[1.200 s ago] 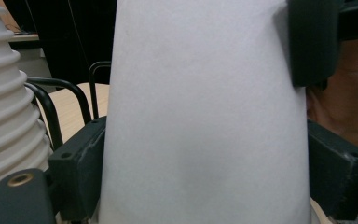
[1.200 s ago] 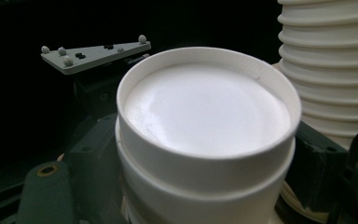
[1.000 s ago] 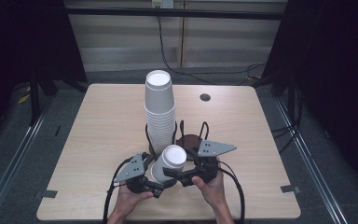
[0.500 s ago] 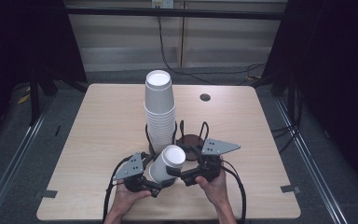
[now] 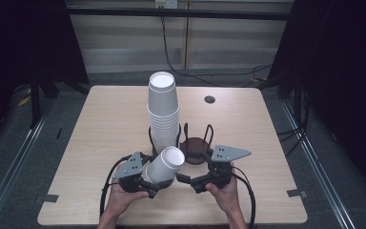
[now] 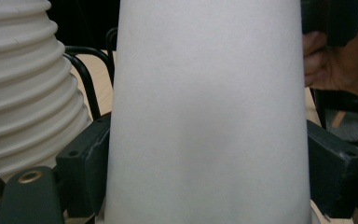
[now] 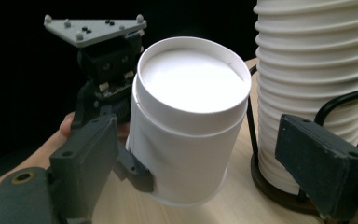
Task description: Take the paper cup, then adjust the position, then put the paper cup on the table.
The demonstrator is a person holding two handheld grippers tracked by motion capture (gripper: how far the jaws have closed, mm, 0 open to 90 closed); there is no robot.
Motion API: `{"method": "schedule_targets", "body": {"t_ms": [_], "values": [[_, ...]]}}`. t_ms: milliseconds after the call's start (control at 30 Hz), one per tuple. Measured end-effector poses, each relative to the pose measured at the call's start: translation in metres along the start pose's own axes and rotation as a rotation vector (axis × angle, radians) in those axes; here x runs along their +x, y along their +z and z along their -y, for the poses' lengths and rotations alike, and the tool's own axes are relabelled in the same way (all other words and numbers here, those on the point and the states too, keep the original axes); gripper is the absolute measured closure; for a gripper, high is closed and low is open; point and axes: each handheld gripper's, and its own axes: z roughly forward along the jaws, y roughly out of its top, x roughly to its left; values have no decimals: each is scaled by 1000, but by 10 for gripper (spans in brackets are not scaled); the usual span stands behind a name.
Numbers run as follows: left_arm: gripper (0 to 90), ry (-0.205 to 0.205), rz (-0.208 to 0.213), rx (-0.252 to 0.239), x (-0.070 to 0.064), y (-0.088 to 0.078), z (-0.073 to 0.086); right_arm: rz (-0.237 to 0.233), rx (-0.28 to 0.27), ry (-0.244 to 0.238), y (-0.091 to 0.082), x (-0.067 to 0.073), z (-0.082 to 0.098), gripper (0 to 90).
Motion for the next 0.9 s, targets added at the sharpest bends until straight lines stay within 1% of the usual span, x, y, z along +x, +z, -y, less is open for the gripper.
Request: {"method": "schedule_targets", "body": {"t_ms": [133, 200, 233, 267, 367, 433, 500, 533, 567, 667, 700, 733, 800, 833, 867, 900], "values": [[156, 28, 18, 35, 1, -2, -5, 3, 21, 2, -4, 0, 2, 133], [156, 27, 22, 49, 2, -3, -5, 2, 44, -1, -5, 0, 2, 133], [157, 28, 19, 60, 2, -3, -5, 2, 53, -3, -6, 0, 2, 132], [157, 39, 13, 78, 2, -3, -4, 1, 66, -8, -6, 0, 2, 133], [157, 45, 1, 113, 3, -3, -4, 4, 103, -16, -5, -1, 3, 132], [157, 45, 11, 135, 3, -2, -5, 0, 123, -17, -4, -1, 4, 132], [157, 71, 15, 173, 3, -1, -8, 1, 142, -16, -3, -1, 5, 133], [157, 71, 15, 173, 3, -1, -8, 3, 154, -17, -3, -2, 6, 133], [157, 89, 16, 195, 2, 1, -10, 0, 165, -20, -2, -2, 6, 132], [157, 92, 13, 212, 2, 2, -11, 1, 192, -21, -2, -2, 7, 132], [157, 93, 16, 223, 2, 2, -12, -5, 203, -23, -2, -3, 7, 133], [157, 111, 17, 247, 3, 2, -13, -12, 213, -20, -1, -3, 7, 133], [158, 122, 27, 280, 1, 4, -15, -14, 233, -27, 0, -3, 7, 136], [159, 124, 31, 287, 1, 4, -15, -35, 256, -29, 0, -3, 7, 140], [159, 125, 39, 291, 0, 4, -16, -39, 265, -34, 1, -3, 7, 140], [159, 130, 38, 289, 0, 4, -16, -36, 274, -36, 2, -3, 7, 139]]}}
